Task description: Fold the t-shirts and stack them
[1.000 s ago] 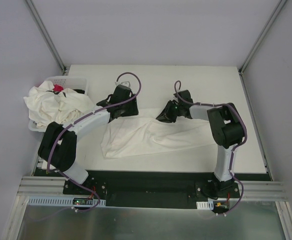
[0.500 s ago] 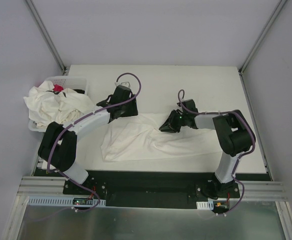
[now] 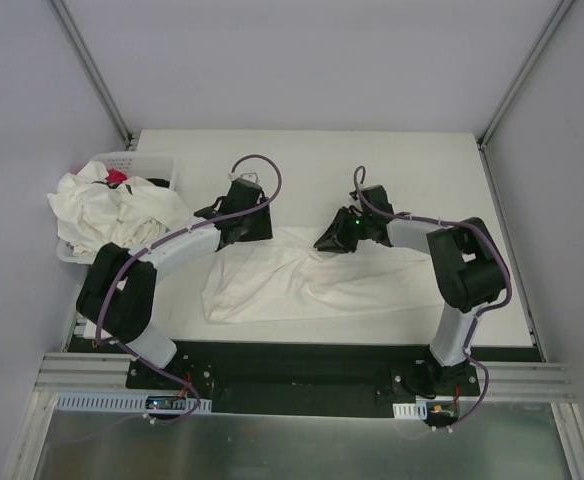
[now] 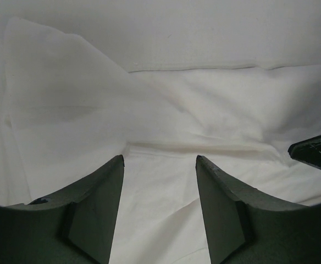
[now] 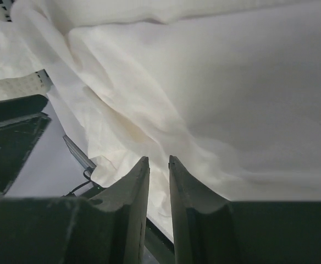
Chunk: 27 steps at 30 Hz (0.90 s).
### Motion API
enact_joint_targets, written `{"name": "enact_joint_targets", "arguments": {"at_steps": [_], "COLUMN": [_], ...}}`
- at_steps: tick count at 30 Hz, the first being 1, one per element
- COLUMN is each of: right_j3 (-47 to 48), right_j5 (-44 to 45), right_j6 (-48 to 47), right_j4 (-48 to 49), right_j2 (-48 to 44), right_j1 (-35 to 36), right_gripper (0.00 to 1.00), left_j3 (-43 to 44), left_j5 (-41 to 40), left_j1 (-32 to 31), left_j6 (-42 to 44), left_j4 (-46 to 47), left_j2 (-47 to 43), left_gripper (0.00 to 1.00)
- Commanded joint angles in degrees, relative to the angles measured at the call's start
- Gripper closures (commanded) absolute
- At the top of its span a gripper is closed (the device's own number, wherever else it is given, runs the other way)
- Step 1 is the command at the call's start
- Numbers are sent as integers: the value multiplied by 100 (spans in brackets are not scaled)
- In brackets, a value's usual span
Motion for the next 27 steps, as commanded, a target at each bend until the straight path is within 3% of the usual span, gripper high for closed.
{"name": "enact_joint_targets", "arguments": {"at_steps": [1,27], "right_j3": [520,1760], "right_j5": [-25,-289], "right_j6": [-75,197], "right_j4": [-139,-166], "right_j2": [96,1221], "right_j1": [53,501], "right_gripper": [76,76], "left_j3": [3,636], "left_j5": [-256,-318], "left_j1": [-52,-52], "left_j6": [41,102], "left_j4": [225,348], "left_j2": [76,973], "left_gripper": [46,47]}}
